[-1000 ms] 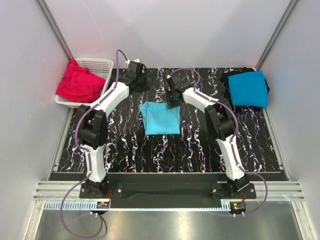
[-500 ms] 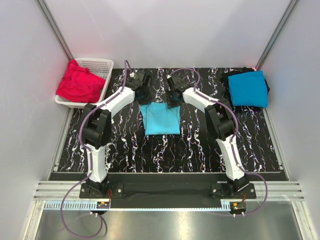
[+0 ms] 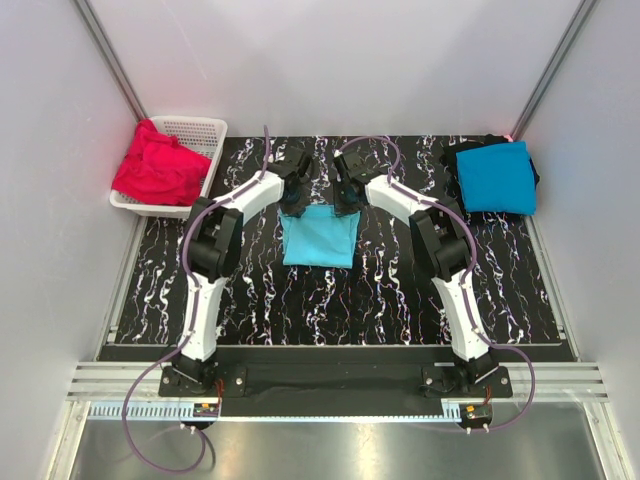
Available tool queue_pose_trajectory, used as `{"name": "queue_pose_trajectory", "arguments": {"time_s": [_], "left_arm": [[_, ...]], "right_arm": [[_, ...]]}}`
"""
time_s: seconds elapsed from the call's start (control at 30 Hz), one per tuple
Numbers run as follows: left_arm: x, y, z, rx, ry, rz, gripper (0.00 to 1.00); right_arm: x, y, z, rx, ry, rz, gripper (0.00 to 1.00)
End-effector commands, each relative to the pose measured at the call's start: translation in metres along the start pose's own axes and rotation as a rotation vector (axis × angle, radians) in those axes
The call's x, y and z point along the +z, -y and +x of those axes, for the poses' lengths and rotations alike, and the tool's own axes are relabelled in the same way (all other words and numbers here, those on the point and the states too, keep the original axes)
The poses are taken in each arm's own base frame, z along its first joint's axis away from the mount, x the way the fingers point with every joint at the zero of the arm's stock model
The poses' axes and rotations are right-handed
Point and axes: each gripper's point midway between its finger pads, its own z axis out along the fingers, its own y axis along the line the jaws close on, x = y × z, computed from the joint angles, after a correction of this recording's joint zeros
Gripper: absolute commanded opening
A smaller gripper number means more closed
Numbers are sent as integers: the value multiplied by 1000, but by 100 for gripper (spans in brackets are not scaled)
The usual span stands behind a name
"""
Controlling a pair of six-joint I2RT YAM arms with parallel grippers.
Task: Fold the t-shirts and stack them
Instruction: Fold the tshirt
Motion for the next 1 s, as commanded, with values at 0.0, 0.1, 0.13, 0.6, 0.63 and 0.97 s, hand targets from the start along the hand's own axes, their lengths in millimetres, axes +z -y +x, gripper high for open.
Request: {"name": "queue_pose_trajectory", "arguments": {"time_s": [0.0,0.1,0.13,0.6,0.63,0.97], "left_arm": [[13,-43,0,-14,1,-192,1],[22,-60,12,-27,-45,-242,0],[24,-63,15,-27,-55,-250,0],[-6,-99,11,-72,-34,-278,0],[-9,-95,7,-66,-24,-255,0],[-61,-7,-41,64,70,135,5]], "right_arm": [[8,32,33,16,-108,127,2],[9,42,41,54,-127,177,1],[9,43,43,58,-129,187,1],[-35,86,26,167,-60,388,2],[-36,83,24,157,-60,377,1],[-58,68,-1,102,-4,301,0]]}}
